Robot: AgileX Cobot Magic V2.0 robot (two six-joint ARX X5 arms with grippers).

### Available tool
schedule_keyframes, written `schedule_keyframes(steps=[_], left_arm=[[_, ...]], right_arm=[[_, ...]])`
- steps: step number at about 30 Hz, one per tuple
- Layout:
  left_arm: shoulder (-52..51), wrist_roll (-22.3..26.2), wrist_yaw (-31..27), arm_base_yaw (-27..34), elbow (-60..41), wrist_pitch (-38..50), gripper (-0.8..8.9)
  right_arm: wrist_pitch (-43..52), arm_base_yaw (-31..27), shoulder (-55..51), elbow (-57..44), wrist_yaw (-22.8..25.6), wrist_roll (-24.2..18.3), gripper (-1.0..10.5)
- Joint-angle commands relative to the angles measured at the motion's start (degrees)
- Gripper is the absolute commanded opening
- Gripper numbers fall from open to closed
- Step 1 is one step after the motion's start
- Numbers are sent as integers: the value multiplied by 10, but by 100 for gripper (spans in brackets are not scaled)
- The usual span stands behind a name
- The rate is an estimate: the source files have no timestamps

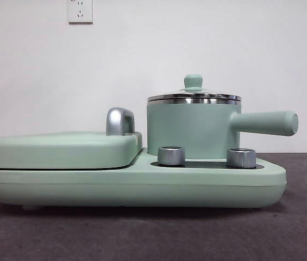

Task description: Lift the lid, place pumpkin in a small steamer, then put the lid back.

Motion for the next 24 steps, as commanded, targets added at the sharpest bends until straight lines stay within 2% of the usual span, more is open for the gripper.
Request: schedule_keyframes(steps=[1,5,10,14,19,20,22,23,24], left_arm=[[-24,-7,2,-6,-33,9,563],[-99,-7,2,-8,-158,26,563],[-234,-28,2,-8,-364,104,563],[-358,-70,-4,-8,-511,189,562],[-485,-153,-54,-8,-635,261,544],[-504,-170,-68,-7,-651,265,480],[-534,-181,-89,-7,-671,264,187],[-547,-180,-97,-8,-676,264,-9],[-558,-181,-112,-7,-677,266,30]], right_arm=[[23,3,2,4,-2,4,546],[48,3,2,4,-2,4,546],[61,3,2,4,-2,4,546],[61,3,2,4,-2,4,546],[61,3,2,4,-2,4,545],[61,3,3,4,-2,3,527],[61,3,5,4,-2,3,352],[60,3,6,4,-2,3,77],[60,3,6,4,-2,0,1]])
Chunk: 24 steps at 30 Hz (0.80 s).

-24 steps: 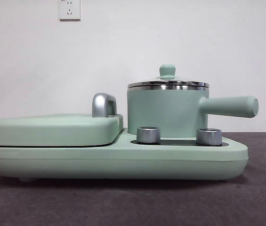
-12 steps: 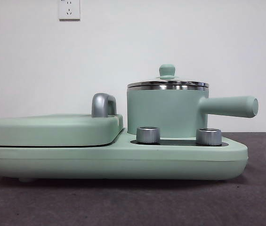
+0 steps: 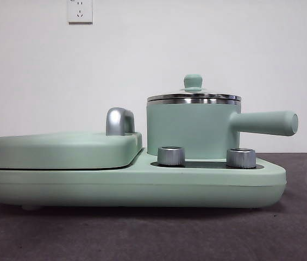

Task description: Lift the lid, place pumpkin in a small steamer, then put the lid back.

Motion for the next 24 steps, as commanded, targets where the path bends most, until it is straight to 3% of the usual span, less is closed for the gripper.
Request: schedule_keyframes(steps=[1,3,19,24], left_arm=[[-18,-25,-38,-5,4,15,12],[-30,-25,-66,-5,4,20,9],[-70,-24,-65,1,-6,42,9],[-150,-24,-44,75,-81,124,9]], right_arm=[[5,3,7,4,-2,-2,30],[5,3,10,4,-2,-4,16],[20,3,9,7,0,-4,17],[27,3,9,7,0,-4,16]])
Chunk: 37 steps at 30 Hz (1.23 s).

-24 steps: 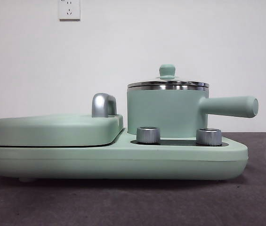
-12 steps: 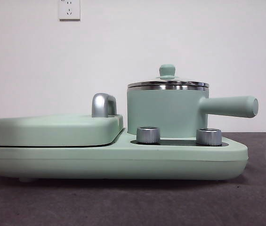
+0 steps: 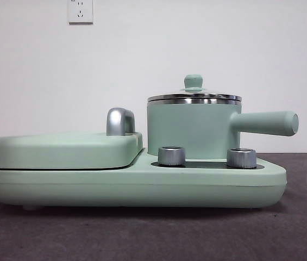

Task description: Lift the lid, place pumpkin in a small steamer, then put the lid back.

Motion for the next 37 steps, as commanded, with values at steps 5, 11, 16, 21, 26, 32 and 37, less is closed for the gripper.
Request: schedule_keyframes(steps=[5,11,16,21,26,32,37], left_arm=[[-146,40,7,148,-173,178,9],[-257,82,6,266,-349,320,9],[-262,69,7,304,-428,370,9],[-264,80,6,318,-459,374,9],[-264,79,6,320,-483,375,9],[-264,78,6,320,-486,386,9],[-264,78,6,320,-486,388,9]], right_arm=[[6,3,3,7,0,-2,16],[6,3,3,7,0,-2,16],[6,3,3,7,0,-2,16],[6,3,3,7,0,-2,16],[6,3,3,7,0,-2,17],[6,3,3,7,0,-2,16],[6,3,3,7,0,-2,17]])
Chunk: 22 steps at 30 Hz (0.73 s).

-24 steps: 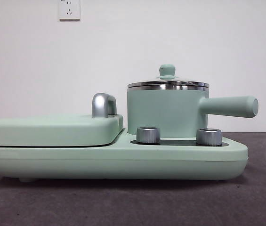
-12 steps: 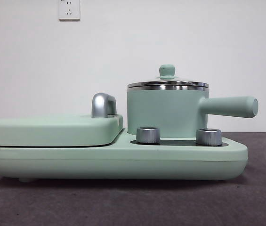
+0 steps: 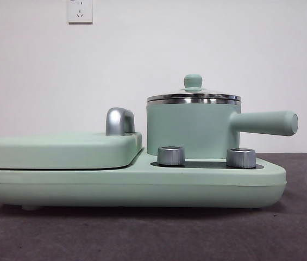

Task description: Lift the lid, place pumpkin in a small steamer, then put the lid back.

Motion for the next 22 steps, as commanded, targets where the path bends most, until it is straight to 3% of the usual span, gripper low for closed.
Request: schedule_keyframes(steps=[1,17,22], left_arm=[[-1,4,0,0,-11,9,9],[-1,4,0,0,-11,9,9],[-1,4,0,0,-11,9,9]], right_arm=[[6,3,3,7,0,-2,16],[9,3,2,5,0,-2,16],[32,-64,1,-15,-17,-2,16]])
